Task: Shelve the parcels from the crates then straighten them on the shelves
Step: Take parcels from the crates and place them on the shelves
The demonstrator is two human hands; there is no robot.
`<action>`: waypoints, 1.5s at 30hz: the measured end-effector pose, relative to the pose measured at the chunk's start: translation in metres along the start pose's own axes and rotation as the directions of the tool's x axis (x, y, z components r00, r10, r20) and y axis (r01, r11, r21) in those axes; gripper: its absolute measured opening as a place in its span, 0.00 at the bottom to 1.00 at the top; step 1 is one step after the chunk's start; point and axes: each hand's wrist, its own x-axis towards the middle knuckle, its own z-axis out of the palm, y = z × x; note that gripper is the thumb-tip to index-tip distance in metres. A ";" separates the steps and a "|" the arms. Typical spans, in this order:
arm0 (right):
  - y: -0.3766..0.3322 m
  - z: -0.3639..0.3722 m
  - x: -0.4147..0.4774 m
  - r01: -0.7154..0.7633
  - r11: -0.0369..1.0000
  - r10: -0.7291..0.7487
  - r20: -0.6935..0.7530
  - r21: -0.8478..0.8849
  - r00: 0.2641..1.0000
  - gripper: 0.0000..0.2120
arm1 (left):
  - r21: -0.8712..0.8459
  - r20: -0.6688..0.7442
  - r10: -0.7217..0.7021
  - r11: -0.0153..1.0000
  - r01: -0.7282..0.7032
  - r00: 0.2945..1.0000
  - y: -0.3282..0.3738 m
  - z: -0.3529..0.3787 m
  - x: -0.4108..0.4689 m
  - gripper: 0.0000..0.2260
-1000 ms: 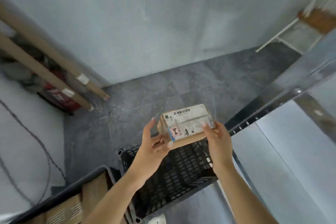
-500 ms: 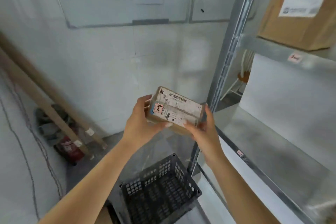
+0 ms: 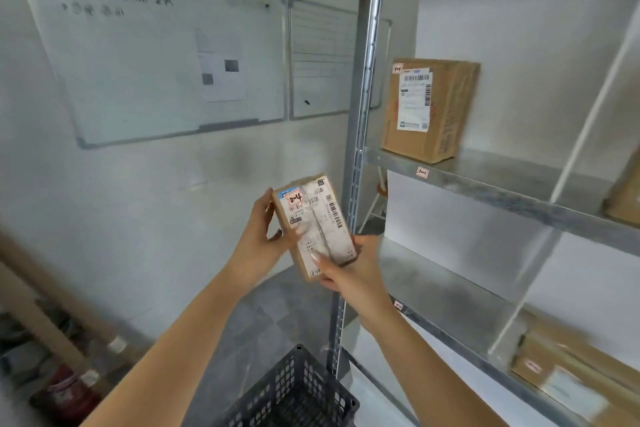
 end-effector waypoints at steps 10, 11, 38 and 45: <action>-0.038 -0.060 -0.062 0.175 0.962 -0.227 -0.255 -0.211 0.940 0.32 | -0.198 0.443 0.035 0.978 0.060 0.896 0.029 0.075 -0.021 0.35; -0.041 -0.073 -0.071 0.161 0.961 -0.225 -0.297 -0.224 0.928 0.33 | -0.200 0.466 0.050 0.978 0.051 0.883 0.033 0.088 -0.021 0.35; -0.113 -0.389 -0.490 -0.145 0.911 -0.296 -0.859 -0.385 0.417 0.35 | -0.285 0.905 0.275 0.958 -0.018 0.324 0.183 0.484 -0.314 0.31; -0.127 -0.441 -0.622 -0.159 0.924 -0.281 -0.901 -0.347 0.331 0.30 | -0.296 0.938 0.291 0.955 0.001 0.187 0.222 0.557 -0.427 0.34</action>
